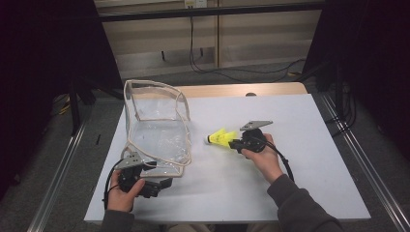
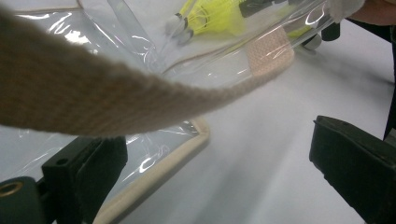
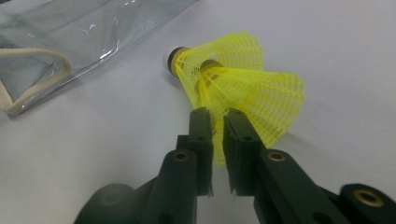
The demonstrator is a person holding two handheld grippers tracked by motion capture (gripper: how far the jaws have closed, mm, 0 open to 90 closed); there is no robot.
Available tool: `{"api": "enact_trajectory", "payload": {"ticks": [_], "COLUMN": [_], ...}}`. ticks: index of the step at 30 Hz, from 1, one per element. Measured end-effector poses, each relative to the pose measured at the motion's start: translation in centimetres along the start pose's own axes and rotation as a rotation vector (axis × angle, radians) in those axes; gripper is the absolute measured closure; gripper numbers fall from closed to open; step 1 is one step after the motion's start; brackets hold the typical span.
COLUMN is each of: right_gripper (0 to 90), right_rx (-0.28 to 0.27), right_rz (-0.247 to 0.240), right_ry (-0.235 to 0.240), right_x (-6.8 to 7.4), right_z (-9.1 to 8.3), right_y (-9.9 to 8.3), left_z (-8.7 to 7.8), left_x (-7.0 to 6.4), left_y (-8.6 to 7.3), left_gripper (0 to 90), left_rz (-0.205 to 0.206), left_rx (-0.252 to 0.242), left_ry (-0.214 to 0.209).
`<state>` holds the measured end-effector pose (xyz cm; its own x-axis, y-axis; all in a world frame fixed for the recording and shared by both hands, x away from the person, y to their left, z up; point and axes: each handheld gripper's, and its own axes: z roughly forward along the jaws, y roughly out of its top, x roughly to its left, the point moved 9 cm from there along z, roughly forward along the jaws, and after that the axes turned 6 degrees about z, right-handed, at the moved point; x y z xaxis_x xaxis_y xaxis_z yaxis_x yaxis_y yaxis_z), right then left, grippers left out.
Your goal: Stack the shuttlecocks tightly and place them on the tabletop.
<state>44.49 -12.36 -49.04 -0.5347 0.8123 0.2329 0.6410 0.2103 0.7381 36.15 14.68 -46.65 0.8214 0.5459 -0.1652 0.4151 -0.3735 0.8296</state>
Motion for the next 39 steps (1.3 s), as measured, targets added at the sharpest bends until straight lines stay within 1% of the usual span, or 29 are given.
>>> {"api": "enact_trajectory", "payload": {"ticks": [2, 3, 5, 7, 10, 12, 14, 15, 17, 20, 24, 27, 31, 34, 37, 39], "right_gripper": [72.4, 71.1, 64.8, 61.8, 54.6, 51.3, 44.1, 42.2, 40.5, 36.9, 32.7, 30.1, 27.5, 23.2, 20.7, 20.1], "right_rx": [-0.002, -0.004, -0.007, -0.008, -0.007, -0.008, -0.005, -0.002, -0.008, -0.014, -0.018, -0.013, -0.029, -0.034, -0.046, -0.047], "right_rz": [-0.005, 0.000, 0.007, -0.010, -0.008, -0.009, -0.005, -0.004, -0.021, -0.007, -0.001, -0.008, -0.012, 0.001, 0.006, 0.010], "right_ry": [-0.011, -0.013, -0.018, -0.031, -0.042, -0.047, -0.043, -0.047, -0.051, -0.044, -0.056, -0.057, -0.066, -0.069, -0.080, -0.077], "right_x": [-0.2, -0.2, -0.3, -0.4, -0.6, -0.8, -0.8, -0.8, -0.9, -0.9, -1.3, -1.5, -1.7, -2.2, -2.8, -3.1], "right_z": [-0.1, -0.2, -0.5, -0.9, -1.4, -1.7, -2.0, -2.1, -2.5, -3.0, -3.7, -4.2, -5.1, -5.6, -6.1, -6.4], "right_y": [0.0, 0.0, 0.1, 0.1, 0.0, -0.1, -0.3, -0.3, -0.4, -0.5, -0.7, -0.8, -0.7, -0.8, -0.9, -1.1], "left_z": [0.0, 0.0, 0.0, 0.0, 0.0, 0.0, 0.0, 0.0, 0.0, 0.0, 0.0, 0.0, 0.0, 0.0, -0.1, 0.0], "left_x": [0.0, 0.0, 0.0, 0.0, 0.0, 0.0, 0.0, 0.0, 0.0, 0.0, 0.0, 0.0, 0.0, 0.0, 0.0, 0.0], "left_y": [0.0, 0.0, 0.0, 0.0, 0.0, 0.0, 0.0, 0.0, 0.0, 0.0, 0.0, 0.0, 0.0, 0.0, 0.0, 0.0], "left_gripper": [4.2, 4.2, 4.2, 4.2, 4.3, 4.3, 4.2, 4.3, 4.2, 4.2, 4.2, 4.2, 4.3, 4.3, 4.2, 4.2], "left_rz": [0.001, 0.001, 0.001, 0.001, 0.001, 0.002, 0.003, 0.002, 0.001, 0.001, 0.001, 0.001, 0.001, 0.000, 0.000, -0.002], "left_rx": [0.000, 0.000, 0.000, 0.000, 0.000, 0.001, 0.002, 0.000, 0.000, 0.000, 0.002, 0.005, 0.004, 0.001, 0.005, -0.001], "left_ry": [-0.001, 0.000, 0.000, 0.000, 0.001, 0.001, 0.002, 0.002, 0.003, 0.003, 0.003, 0.003, 0.004, 0.003, -0.001, 0.004]}}
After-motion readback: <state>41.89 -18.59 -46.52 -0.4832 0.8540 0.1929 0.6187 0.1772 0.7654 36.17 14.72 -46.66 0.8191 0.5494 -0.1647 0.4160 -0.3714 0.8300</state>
